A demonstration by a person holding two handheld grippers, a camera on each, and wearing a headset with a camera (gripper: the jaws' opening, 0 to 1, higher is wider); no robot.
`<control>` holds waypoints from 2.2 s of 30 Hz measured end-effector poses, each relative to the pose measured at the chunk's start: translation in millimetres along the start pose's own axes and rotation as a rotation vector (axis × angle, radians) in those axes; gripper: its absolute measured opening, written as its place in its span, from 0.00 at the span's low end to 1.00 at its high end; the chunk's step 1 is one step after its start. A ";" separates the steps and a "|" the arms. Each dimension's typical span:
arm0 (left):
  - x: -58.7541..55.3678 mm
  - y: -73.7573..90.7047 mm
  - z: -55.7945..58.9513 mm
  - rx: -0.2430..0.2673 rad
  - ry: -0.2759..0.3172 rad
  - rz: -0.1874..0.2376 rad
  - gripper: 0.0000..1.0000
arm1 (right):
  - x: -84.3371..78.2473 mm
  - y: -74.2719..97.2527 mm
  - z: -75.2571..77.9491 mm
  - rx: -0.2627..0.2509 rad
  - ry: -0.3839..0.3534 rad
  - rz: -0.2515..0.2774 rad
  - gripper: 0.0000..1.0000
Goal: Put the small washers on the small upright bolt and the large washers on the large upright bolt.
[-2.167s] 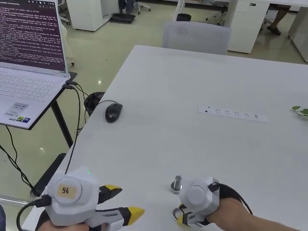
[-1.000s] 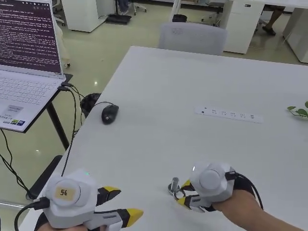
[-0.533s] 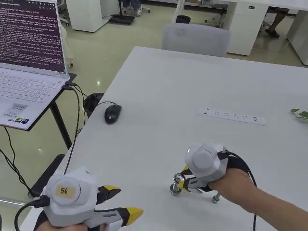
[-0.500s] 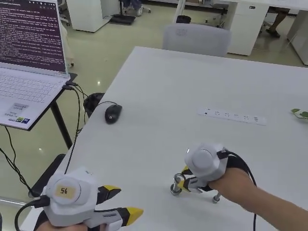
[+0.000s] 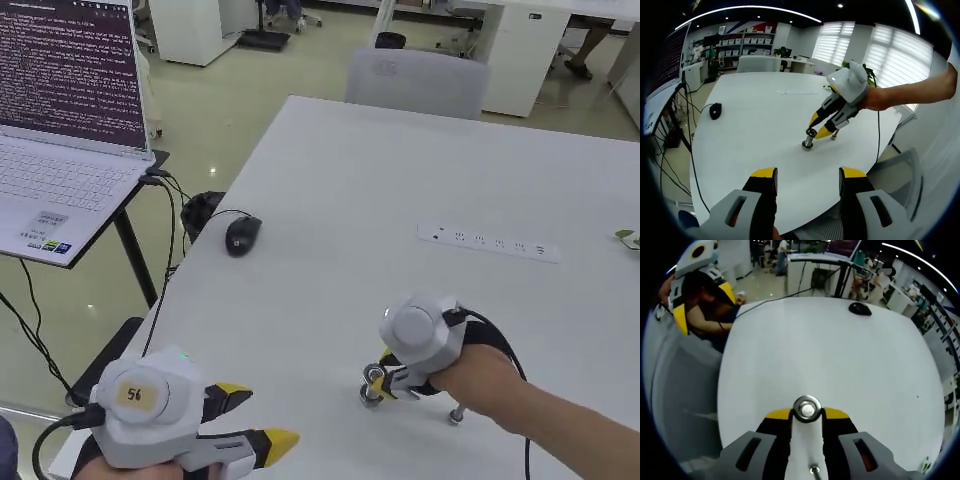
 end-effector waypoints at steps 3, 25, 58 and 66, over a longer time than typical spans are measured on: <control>-1.0 -0.6 0.5 -0.002 -0.002 -0.004 0.48 | -2.7 -2.7 0.4 0.003 -0.006 -0.008 0.23; 5.4 -6.3 4.5 -0.014 -0.004 0.011 0.50 | -2.0 -10.8 0.0 0.004 -0.026 -0.024 0.23; 2.4 -7.3 0.4 -0.018 0.004 0.004 0.49 | -25.6 -37.1 -5.8 0.003 -0.108 -0.060 0.25; 4.3 -11.9 0.1 -0.031 -0.008 -0.003 0.49 | -36.8 -21.0 -31.2 -0.026 -0.210 0.017 0.29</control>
Point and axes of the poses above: the centre of the closed fingertips' face, and the gripper's own axes: y roughly backward along the fingers, z roughly to its right, x roughly out of its top, the point moved 2 cm from there along y, roughly backward along the fingers, and after that the axes turned 7 degrees about z, right-handed, at the moved point
